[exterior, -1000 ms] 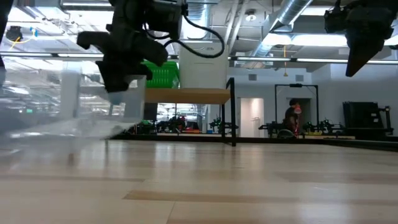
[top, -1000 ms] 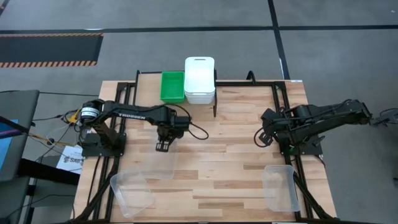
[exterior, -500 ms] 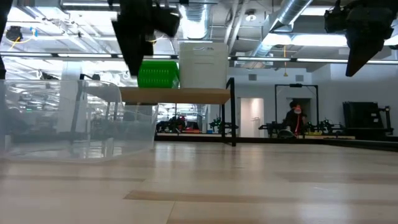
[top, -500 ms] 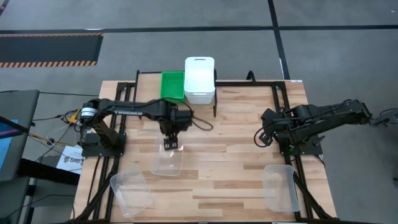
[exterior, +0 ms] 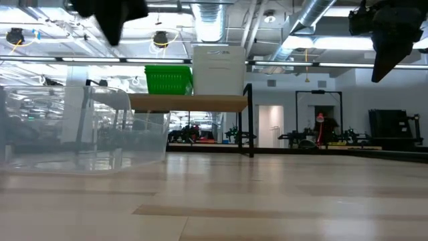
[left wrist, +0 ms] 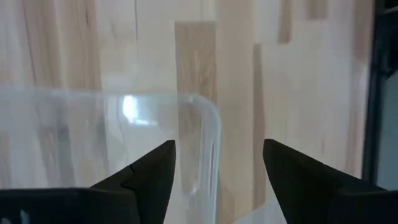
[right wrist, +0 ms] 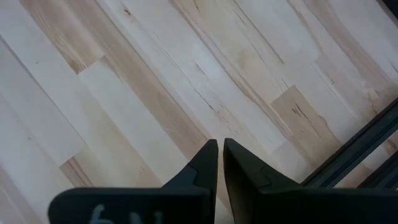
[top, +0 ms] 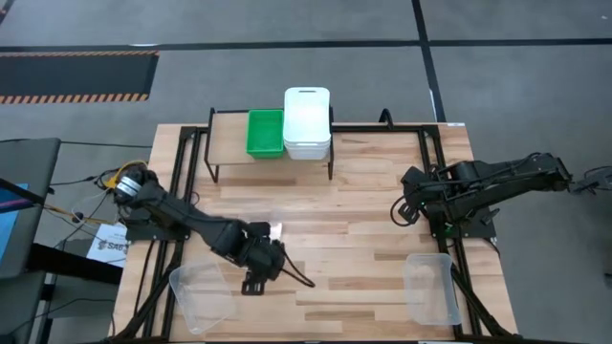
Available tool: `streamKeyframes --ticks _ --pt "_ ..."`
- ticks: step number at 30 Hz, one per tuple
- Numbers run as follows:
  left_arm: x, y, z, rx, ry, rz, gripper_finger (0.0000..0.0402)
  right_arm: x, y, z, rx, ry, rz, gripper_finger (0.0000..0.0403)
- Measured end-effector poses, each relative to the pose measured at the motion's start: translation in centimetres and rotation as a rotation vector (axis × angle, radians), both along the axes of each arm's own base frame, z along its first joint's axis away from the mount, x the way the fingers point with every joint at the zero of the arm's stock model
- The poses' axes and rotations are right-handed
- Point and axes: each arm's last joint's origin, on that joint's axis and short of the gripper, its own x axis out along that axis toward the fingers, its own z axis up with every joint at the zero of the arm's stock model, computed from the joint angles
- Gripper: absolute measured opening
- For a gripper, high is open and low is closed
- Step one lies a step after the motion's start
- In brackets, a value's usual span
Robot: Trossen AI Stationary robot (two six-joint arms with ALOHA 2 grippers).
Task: Stack baskets on shelf by color
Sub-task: Put the middle transparent bin on the shelf
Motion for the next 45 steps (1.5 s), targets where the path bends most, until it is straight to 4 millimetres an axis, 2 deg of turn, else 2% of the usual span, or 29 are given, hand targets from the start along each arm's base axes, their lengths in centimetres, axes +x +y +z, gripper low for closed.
streamKeyframes --ticks 5,8,18,21,24,27,32,33,38,45 --pt "-0.5 0.1 -2.7 0.007 0.043 0.03 0.0237 0.0 0.0 0.0 0.0 -0.001 0.0 0.0052" --pt "-0.5 -0.1 -3.8 -0.042 0.04 0.018 0.0238 0.0 0.0 0.0 0.001 -0.001 0.0 0.0052" --pt "-1.5 0.5 -7.9 -0.036 0.075 0.03 0.0238 0.0 0.0 0.0 0.002 -0.001 -0.001 0.0052" --pt "-1.7 0.4 -9.0 -0.075 0.057 0.028 0.0227 0.0 0.0 0.0 0.002 -0.002 -0.001 0.0052" --pt "-2.0 0.6 -9.7 -0.078 0.073 0.071 0.02 0.0 0.0 0.0 0.002 -0.002 -0.001 0.0052" --pt "-2.1 1.0 -9.9 -0.066 0.082 0.111 0.015 0.0 0.0 0.0 0.002 -0.002 0.0 0.0052" --pt "-2.0 1.1 -9.9 -0.03 0.054 0.114 0.0025 0.0 0.0 0.0 0.002 -0.002 -0.001 0.0052" --pt "-2.0 1.1 -9.9 -0.025 0.051 0.115 0.0014 0.0 0.0 0.0 0.002 -0.002 -0.001 0.0052" --pt "-1.8 1.1 -9.7 -0.036 0.048 0.156 0.0002 0.0 0.0 0.0 0.002 -0.003 -0.001 0.0052" --pt "-0.5 0.5 -7.6 -0.081 -0.021 0.183 0.0 0.0 0.0 0.0 0.002 -0.003 0.0 0.0052"
